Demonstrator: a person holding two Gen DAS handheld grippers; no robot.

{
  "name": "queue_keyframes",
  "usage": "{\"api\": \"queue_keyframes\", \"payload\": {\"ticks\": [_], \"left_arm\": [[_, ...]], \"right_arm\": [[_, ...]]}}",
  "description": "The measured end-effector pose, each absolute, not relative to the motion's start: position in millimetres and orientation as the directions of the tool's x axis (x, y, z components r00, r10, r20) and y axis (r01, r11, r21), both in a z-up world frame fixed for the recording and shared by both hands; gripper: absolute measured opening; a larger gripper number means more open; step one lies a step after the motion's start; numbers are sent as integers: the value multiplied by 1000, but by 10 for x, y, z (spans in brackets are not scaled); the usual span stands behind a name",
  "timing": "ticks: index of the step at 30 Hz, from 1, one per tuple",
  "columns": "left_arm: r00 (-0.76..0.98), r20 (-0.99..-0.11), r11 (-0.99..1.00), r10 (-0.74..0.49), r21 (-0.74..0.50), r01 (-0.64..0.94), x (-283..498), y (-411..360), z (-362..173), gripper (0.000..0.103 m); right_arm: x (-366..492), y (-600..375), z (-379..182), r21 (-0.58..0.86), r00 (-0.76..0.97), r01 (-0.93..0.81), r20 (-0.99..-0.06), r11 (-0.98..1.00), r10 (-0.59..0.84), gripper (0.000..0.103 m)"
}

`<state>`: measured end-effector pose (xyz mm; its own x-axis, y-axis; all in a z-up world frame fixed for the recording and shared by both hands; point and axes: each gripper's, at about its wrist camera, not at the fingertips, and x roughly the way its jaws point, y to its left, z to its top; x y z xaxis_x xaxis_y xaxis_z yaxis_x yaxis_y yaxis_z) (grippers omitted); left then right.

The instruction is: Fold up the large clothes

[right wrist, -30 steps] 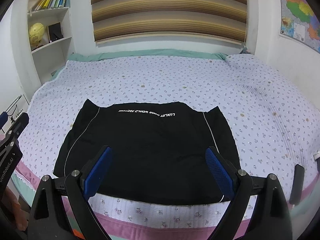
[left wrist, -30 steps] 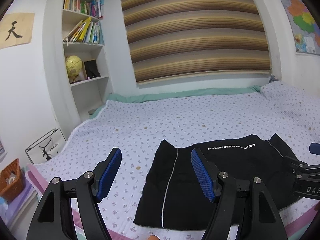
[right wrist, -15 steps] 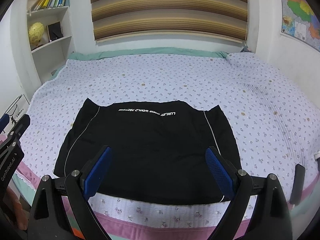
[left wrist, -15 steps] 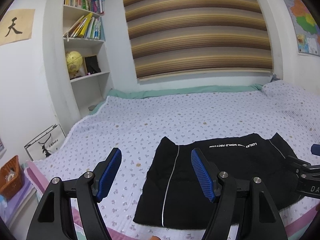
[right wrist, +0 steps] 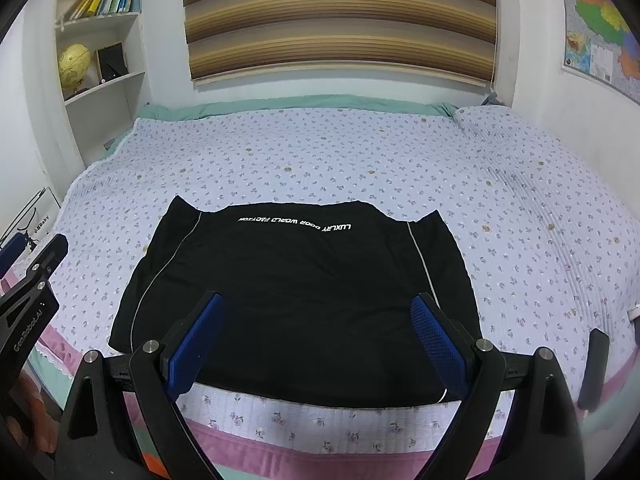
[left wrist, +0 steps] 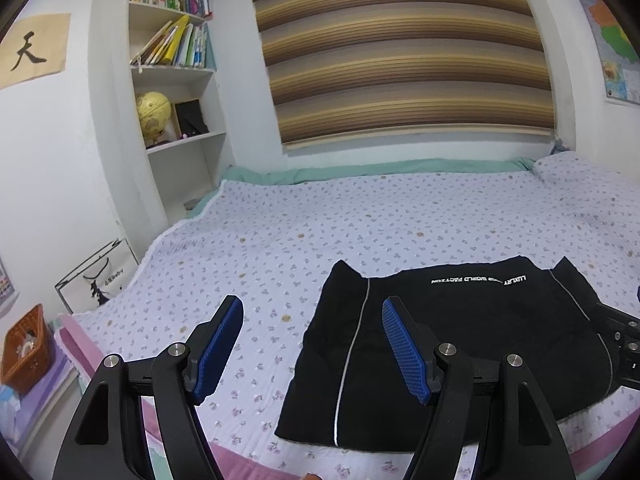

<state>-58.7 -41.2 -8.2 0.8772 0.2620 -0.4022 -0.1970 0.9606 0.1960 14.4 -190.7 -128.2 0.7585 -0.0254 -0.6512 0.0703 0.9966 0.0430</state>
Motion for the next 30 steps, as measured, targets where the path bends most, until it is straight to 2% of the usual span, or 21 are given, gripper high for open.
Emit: {"api": "queue_keyframes", "payload": {"ticks": [30], "left_arm": [[864,-433,959,256,223,-172,-498,-498,-215,73]], "right_arm": [[206,-2012,-1402,52,737,69,-676,996,-16,96]]}}
